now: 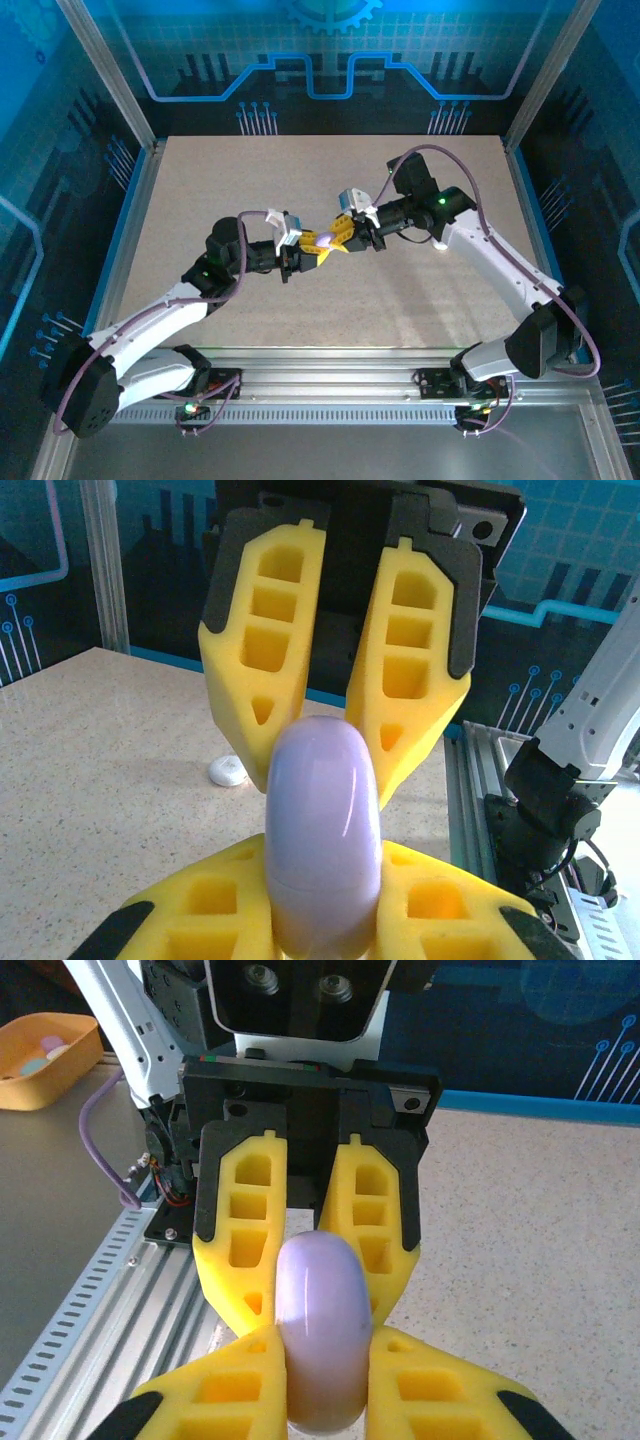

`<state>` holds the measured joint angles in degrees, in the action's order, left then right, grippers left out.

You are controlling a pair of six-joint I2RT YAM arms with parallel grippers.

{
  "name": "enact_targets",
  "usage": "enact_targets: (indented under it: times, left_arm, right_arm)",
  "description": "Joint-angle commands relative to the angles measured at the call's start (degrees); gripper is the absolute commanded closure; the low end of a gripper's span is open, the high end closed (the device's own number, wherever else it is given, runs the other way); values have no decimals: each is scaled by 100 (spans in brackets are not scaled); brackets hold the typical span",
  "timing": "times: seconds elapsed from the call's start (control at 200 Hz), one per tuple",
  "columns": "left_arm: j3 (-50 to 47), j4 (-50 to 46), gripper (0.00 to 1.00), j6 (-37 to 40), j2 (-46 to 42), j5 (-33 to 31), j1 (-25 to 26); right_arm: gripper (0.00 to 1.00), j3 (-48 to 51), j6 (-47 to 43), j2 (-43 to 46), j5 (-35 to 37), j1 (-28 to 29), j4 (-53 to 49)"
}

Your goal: Insert the wireless bluetooth earbuds into the charging case

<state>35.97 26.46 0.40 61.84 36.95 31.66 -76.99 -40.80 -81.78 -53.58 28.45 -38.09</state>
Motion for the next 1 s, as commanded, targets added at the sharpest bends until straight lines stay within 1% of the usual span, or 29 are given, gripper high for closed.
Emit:
enact_targets:
  times: [0.0, 0.065, 0.105, 0.22, 0.235, 0.26, 0.335, 0.47, 0.605, 0.675, 0.735, 0.82, 0.991]
  left_arm:
    - [121, 55, 93, 96, -122, 28, 7]
    - [121, 27, 89, 107, -126, 5, 7]
    - [115, 10, 83, 119, -120, -2, 7]
    - [95, -89, 47, 126, -124, -165, 0]
    - [95, -119, 44, 125, -128, -206, 2]
    - [88, -175, 41, 127, -141, -300, 5]
    - [78, -380, 37, 196, -192, -534, 7]
    - [16, -660, 30, 285, -273, -1089, 8]
    - [94, -1132, 21, 6, -272, -2281, 6]
    - [217, -1491, 18, -127, -189, -2907, 6]
    - [381, -1869, 17, -221, -65, -3282, 0]
    - [569, -2261, 16, -315, 108, -3492, -7]
    - [710, -2558, 15, -541, 314, -3556, -28]
  right_arm:
    - [86, -136, -202, -62, -231, 108, -318]
    - [86, -121, -204, -27, -175, 104, -331]
    - [87, -110, -203, -5, -137, 95, -355]
    - [86, -141, -403, 37, 28, -86, -768]
    - [86, -130, -417, 43, 54, -121, -823]
    - [86, -113, -420, 52, 111, -218, -898]
    - [86, -40, -385, 18, 281, -559, -1104]
    - [86, -7, -21, -292, 1173, -988, -1525]
    - [85, -68, 706, -839, 2163, -1340, -1764]
    - [85, -62, 1005, -1070, 2449, -1510, -1774]
    - [85, -27, 1223, -1229, 2678, -1616, -1688]
    - [85, -47, 1487, -1521, 2892, -1741, -1606]
    - [83, -334, 1874, -2214, 3134, -1903, -1661]
